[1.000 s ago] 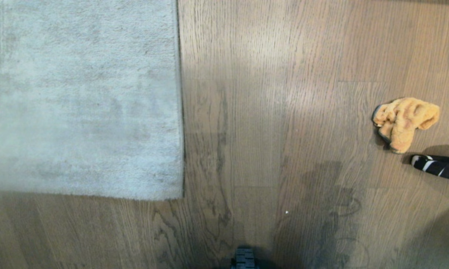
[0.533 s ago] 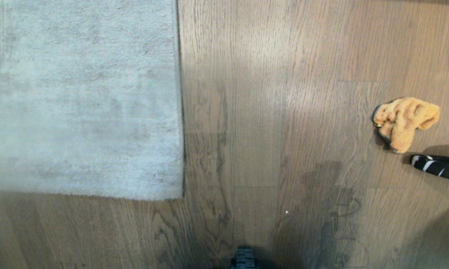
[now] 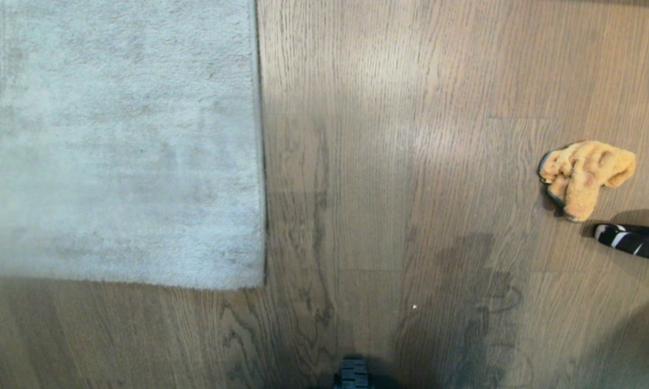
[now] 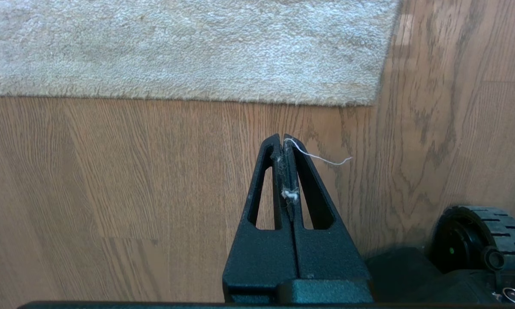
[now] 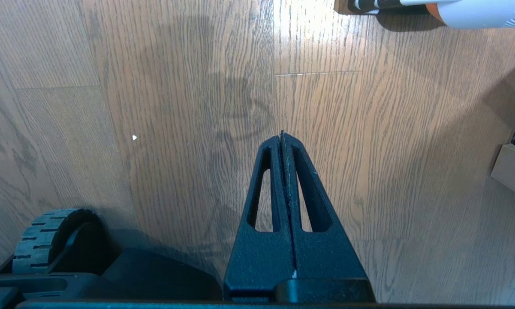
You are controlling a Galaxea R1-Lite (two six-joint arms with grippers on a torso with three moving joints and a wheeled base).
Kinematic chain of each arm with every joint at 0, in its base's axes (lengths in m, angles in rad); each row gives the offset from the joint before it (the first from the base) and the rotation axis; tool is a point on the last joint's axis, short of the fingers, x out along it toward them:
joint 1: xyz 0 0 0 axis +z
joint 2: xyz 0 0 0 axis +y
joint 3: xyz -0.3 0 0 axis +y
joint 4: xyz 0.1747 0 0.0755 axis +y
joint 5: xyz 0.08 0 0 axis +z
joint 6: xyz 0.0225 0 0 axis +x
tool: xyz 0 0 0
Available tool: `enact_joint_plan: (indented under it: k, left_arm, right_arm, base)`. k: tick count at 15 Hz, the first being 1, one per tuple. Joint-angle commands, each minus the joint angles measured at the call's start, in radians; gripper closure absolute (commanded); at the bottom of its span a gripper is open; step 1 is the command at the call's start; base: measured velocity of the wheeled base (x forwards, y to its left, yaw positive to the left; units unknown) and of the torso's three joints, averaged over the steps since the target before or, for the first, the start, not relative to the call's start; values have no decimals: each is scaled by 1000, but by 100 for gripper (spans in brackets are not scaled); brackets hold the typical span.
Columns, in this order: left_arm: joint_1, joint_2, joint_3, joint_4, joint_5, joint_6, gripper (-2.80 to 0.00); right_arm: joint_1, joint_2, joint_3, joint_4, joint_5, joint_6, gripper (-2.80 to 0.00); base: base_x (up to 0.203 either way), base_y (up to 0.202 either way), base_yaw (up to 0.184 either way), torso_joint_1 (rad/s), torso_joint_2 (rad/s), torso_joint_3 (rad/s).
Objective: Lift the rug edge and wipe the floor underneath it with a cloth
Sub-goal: Pick up the rag
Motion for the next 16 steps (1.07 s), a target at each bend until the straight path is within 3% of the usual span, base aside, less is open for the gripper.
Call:
enact_joint_plan:
  k: [1,7,13,16]
  left_arm:
    - [1,0,0,0,0,-1,0]
    - [0,0,0,0,0,-1,0]
    - [0,0,0,0,0,-1,0]
    - [0,0,0,0,0,-1,0]
  right_arm:
    - [0,0,0,0,-1,1,0]
    - [0,0,-6,-5,7,-31,0]
    - [0,45,-48,78,77,-170,0]
    - [1,128,-95,105,145,-176,0]
  base:
    - [0,0,0,0,0,0]
    - [0,0,0,0,0,0]
    - [0,0,0,0,0,0]
    - [0,0,0,0,0,0]
